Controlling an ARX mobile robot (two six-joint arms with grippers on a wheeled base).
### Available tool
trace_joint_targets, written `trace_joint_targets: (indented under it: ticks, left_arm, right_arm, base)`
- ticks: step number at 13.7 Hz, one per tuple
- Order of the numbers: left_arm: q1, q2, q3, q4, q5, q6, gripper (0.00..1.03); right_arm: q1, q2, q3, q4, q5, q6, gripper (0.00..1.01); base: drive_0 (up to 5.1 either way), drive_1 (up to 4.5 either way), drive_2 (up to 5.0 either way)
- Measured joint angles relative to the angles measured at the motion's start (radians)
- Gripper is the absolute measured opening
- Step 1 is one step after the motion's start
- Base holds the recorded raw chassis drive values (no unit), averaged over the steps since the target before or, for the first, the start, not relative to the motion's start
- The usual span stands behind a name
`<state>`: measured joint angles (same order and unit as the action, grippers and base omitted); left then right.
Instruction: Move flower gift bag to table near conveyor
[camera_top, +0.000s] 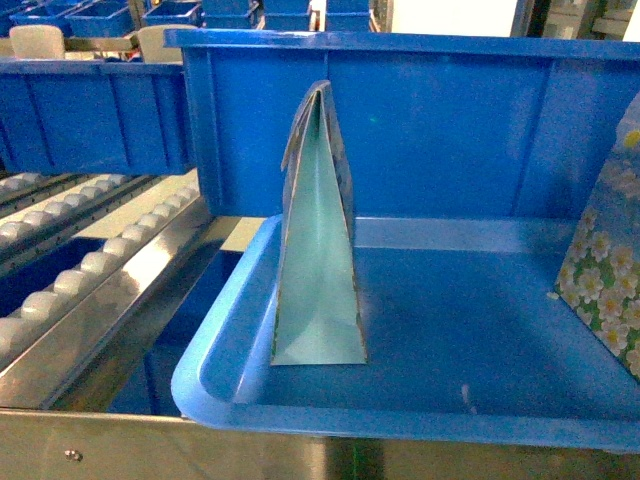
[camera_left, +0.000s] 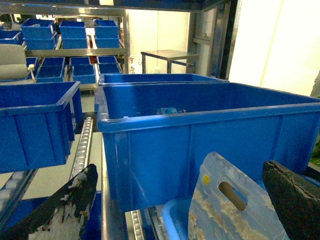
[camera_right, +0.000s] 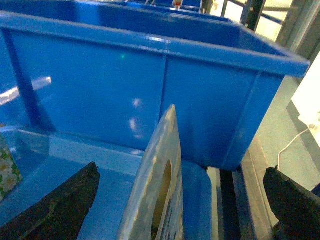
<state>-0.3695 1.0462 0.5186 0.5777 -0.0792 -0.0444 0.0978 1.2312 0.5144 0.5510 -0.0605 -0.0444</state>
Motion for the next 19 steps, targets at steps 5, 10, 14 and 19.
trace_joint_targets:
  ticks: [5, 10, 14, 19]
  left_arm:
    - [0.0, 0.0, 0.0, 0.0, 0.0, 0.0, 0.98]
    - [0.0, 0.0, 0.0, 0.0, 0.0, 0.0, 0.98]
    - [0.0, 0.0, 0.0, 0.0, 0.0, 0.0, 0.98]
    - [0.0, 0.0, 0.0, 0.0, 0.0, 0.0, 0.98]
  right_arm:
    - [0.0, 0.024, -0.031, 0.026, 0.001, 0.004, 0.93]
    - [0.014, 0.021, -0.049, 0.044, 0.001, 0.007, 0.03]
    - [0.02, -0.031, -0.064, 0.025, 0.008, 0.014, 0.02]
    - [0.01, -0.139, -0.067, 0.01, 0.013, 0.022, 0.02]
  base:
    - [0.0, 0.0, 0.0]
    - [0.0, 0.0, 0.0]
    - [0.0, 0.0, 0.0]
    - [0.0, 0.0, 0.0]
